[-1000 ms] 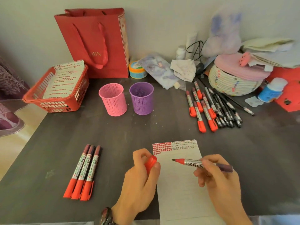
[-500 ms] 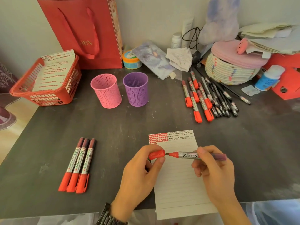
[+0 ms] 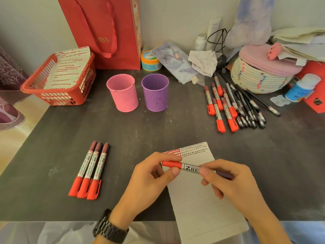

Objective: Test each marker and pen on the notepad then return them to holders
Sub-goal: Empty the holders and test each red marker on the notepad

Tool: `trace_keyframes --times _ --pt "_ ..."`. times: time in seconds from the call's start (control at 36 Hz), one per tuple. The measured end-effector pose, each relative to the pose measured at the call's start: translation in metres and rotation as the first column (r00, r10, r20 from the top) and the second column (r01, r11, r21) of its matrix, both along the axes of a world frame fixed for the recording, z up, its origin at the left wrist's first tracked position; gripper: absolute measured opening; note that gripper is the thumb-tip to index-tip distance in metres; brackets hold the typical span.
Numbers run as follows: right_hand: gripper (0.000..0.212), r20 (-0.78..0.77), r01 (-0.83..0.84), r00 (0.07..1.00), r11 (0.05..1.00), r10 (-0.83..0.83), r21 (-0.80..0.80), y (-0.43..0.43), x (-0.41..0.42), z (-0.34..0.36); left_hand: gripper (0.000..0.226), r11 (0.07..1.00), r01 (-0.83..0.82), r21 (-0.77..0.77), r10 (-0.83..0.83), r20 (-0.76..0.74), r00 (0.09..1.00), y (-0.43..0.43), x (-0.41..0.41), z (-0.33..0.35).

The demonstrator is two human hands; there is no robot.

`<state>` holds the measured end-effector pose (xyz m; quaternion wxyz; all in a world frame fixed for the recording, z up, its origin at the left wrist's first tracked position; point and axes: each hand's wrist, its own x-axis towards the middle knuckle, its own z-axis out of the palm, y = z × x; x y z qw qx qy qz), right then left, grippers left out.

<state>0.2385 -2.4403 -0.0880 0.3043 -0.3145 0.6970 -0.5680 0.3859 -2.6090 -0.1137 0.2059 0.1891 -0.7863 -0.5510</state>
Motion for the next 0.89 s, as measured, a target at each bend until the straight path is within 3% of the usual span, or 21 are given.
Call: trace_keyframes --times 0.14,0.22,0.28,0.33,0.39,0.44,0.56,0.61,0.69,0.89 --pt "0.017 -0.204 -0.086 0.974 0.993 0.101 0.082 0.001 0.014 0.009 0.025 0.997 0.055 -0.059 -0.054 0.011 0.998 -0.004 0.007 0.021" --pt "0.023 -0.096 -0.053 0.994 0.997 0.058 0.048 -0.001 0.03 0.007 0.05 0.999 0.039 0.016 -0.039 -0.035 0.999 -0.006 0.009 0.029" --pt "0.026 0.071 -0.015 0.997 1.0 0.014 0.012 -0.003 0.043 0.006 0.053 0.971 -0.004 0.241 0.042 -0.15 0.988 -0.007 0.01 0.035" --pt "0.027 0.257 0.007 0.967 1.0 -0.002 -0.018 -0.003 0.057 0.005 0.045 0.835 0.004 0.55 0.171 -0.266 0.949 -0.006 0.009 0.044" --pt "0.028 0.374 0.025 0.927 1.0 -0.017 -0.016 -0.004 0.071 0.004 0.039 0.652 0.071 0.755 0.259 -0.309 0.915 -0.002 0.006 0.052" --pt "0.033 0.431 0.057 0.901 0.998 -0.054 0.006 -0.005 0.083 0.005 0.034 0.533 0.149 0.833 0.272 -0.336 0.902 0.003 0.001 0.06" --pt "0.04 0.41 0.185 0.894 0.982 -0.181 0.029 -0.006 0.105 0.006 0.051 0.41 0.207 0.888 0.286 -0.341 0.895 0.018 -0.011 0.068" --pt "0.039 0.367 0.29 0.887 0.956 -0.281 0.031 -0.005 0.114 0.006 0.054 0.399 0.184 0.898 0.324 -0.326 0.888 0.028 -0.017 0.066" --pt "0.042 0.38 0.398 0.843 0.917 -0.38 0.034 -0.005 0.123 0.008 0.054 0.454 0.097 0.886 0.369 -0.286 0.884 0.041 -0.022 0.064" --pt "0.044 0.413 0.446 0.805 0.893 -0.426 0.053 -0.006 0.13 0.009 0.055 0.449 0.009 0.893 0.387 -0.203 0.9 0.044 -0.022 0.062"
